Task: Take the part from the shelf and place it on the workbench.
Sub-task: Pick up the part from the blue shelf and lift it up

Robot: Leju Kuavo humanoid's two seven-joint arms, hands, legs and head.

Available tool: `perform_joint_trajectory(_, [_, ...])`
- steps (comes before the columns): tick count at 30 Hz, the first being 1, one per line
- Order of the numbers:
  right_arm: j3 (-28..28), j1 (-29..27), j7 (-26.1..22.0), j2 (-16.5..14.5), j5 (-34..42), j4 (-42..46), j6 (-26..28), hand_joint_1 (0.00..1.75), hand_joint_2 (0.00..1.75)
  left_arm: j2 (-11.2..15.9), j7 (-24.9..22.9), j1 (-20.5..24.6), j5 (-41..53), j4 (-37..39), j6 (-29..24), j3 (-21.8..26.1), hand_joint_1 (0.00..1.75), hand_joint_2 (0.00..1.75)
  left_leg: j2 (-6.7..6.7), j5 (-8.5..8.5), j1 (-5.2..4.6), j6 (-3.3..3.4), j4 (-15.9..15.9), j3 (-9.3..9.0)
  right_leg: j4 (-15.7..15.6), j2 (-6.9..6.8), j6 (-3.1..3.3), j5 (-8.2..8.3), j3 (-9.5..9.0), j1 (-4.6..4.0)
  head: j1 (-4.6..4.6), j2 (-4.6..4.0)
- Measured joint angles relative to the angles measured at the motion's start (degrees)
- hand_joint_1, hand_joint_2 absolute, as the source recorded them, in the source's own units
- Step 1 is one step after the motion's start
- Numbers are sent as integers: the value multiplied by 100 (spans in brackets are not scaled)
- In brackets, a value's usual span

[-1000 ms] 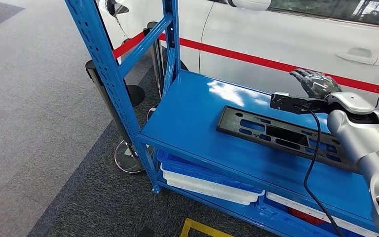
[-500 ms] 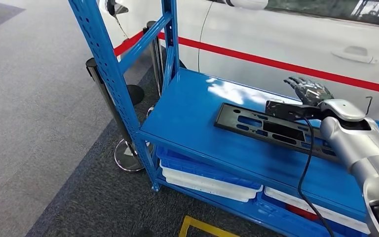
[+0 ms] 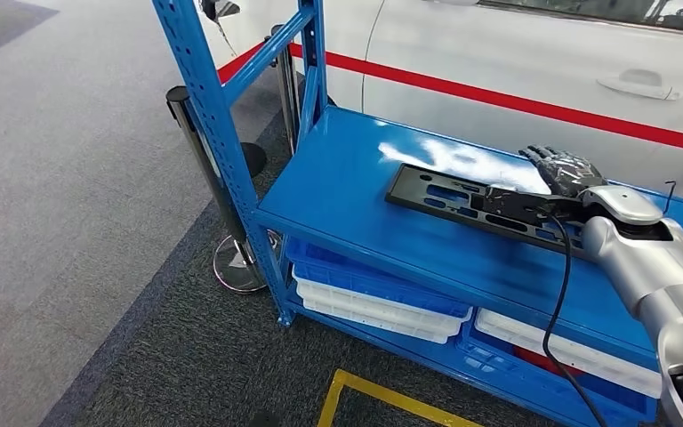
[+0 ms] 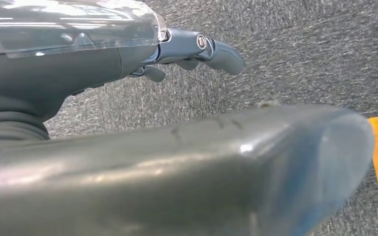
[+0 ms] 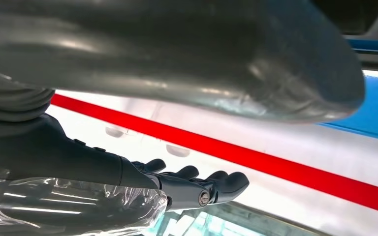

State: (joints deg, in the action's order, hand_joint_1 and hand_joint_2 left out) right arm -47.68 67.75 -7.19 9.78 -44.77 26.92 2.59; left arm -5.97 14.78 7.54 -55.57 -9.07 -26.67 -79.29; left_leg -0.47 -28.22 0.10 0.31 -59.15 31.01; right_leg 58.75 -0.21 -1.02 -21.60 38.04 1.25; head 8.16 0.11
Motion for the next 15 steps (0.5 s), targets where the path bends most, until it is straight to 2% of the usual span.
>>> perform_joint_trajectory(2, [-1,-5,0,19,9,-1,-4,0,0,-1,-10,-3,-2,0,18,-1,0,0,2,57,-12,76,67,5,-32,2,-77,69,10,5,-1,0])
perform_joint_trajectory(3, [-1,-8,0,27,16,-2,-5,0,0,-1,-13,-2,-3,0,24,-1,0,0,9,100,-5,119,101,15,-24,8,-105,53,26,10,-1,0])
perform_joint_trajectory(4, [-2,-12,-1,37,26,-2,-2,0,0,-3,-17,1,-9,0,28,-1,0,0,18,152,7,171,138,38,74,13,-130,-55,74,13,-2,0])
perform_joint_trajectory(5, [-2,-19,-2,48,38,-3,5,0,0,-4,-30,5,-16,0,33,-1,0,0,26,203,19,211,169,69,279,18,-150,-245,159,16,-2,0])
perform_joint_trajectory(7, [-2,-75,-4,67,55,-3,42,0,0,-6,-81,0,-34,0,47,-1,0,0,30,290,9,254,177,172,1008,21,-191,-735,418,16,-2,0])
perform_joint_trajectory(8, [-3,-134,-2,73,57,-3,67,0,0,-6,-105,-9,-39,0,56,-1,0,0,28,328,4,256,173,222,1348,21,-208,-882,519,15,-2,0])
perform_joint_trajectory(9, [-4,-213,4,77,57,-3,92,0,0,-6,-120,-19,-41,0,62,-1,0,0,27,361,0,255,167,268,1537,21,-217,-924,542,15,-2,0])
perform_joint_trajectory(10, [-6,-298,13,78,60,-3,119,0,0,-6,-126,-24,-40,0,62,-1,0,0,25,387,-1,248,159,306,1501,21,-217,-859,450,14,-3,0])
perform_joint_trajectory(11, [-8,-387,22,78,74,-1,164,0,0,-8,-131,-25,-38,0,53,-1,0,0,23,407,-3,240,148,335,1229,20,-206,-726,235,13,-3,0])
perform_joint_trajectory(13, [-12,-575,46,72,124,6,383,0,0,-20,-153,-15,-30,0,17,-1,0,0,21,435,-10,209,120,378,405,20,-150,-521,-321,-8,-2,0])
perform_joint_trajectory(14, [-13,-690,59,66,153,10,552,0,0,-28,-170,-7,-26,0,-4,-2,0,0,20,447,-13,185,112,388,114,20,-113,-468,-503,-31,-3,0])
perform_joint_trajectory(15, [-12,-822,73,53,177,10,740,0,0,-37,-187,0,-19,0,-20,-5,0,0,19,459,-14,159,106,394,-53,20,-75,-470,-595,-54,-3,0])
